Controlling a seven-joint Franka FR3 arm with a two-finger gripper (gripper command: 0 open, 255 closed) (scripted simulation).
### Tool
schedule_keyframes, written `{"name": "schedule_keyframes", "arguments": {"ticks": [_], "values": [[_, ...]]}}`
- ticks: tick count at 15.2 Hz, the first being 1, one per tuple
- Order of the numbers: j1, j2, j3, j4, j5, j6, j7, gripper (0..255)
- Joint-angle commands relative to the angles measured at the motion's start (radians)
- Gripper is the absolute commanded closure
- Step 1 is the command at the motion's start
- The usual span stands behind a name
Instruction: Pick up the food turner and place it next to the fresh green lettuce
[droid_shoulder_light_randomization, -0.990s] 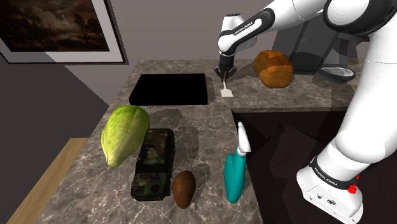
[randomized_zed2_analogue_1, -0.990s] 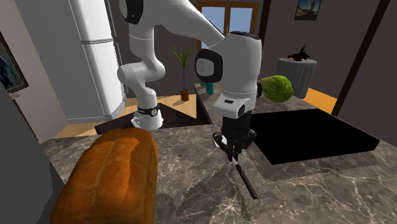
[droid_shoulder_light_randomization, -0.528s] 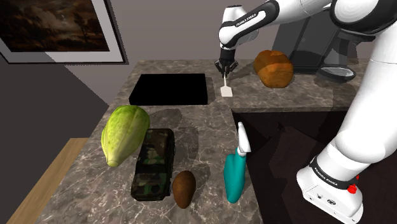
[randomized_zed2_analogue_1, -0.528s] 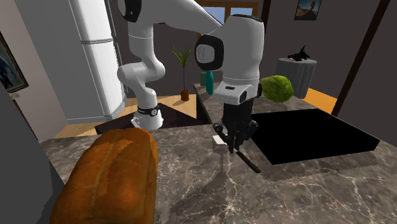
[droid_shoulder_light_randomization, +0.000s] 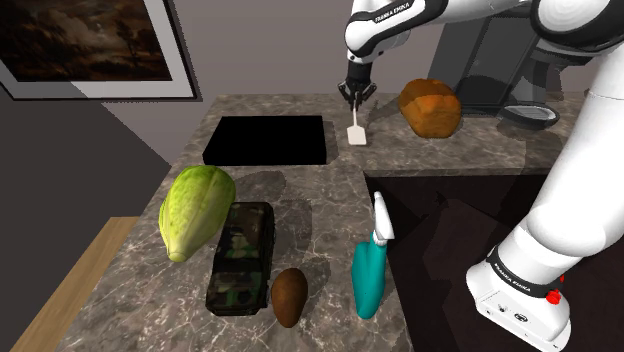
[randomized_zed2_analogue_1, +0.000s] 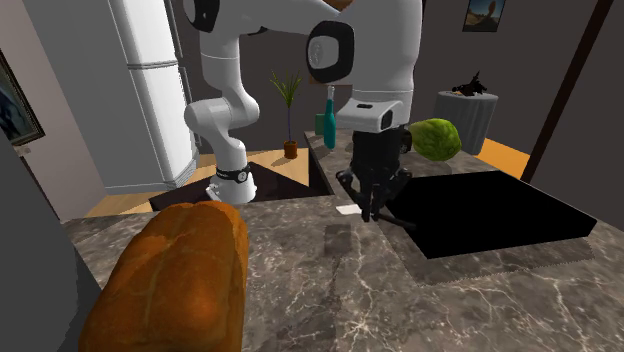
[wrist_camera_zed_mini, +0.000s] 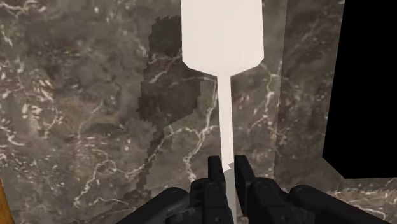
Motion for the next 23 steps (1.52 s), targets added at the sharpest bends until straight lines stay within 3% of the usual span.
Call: {"name": "schedule_keyframes", "arguments": {"ticks": [1, 23], "values": [[0.0, -0.007, 0.0, 0.017, 0.0, -0.025, -0.001, 255], [0.001, -0.038, 0.001, 0.272, 0.003, -0.311, -0.01, 255]]}}
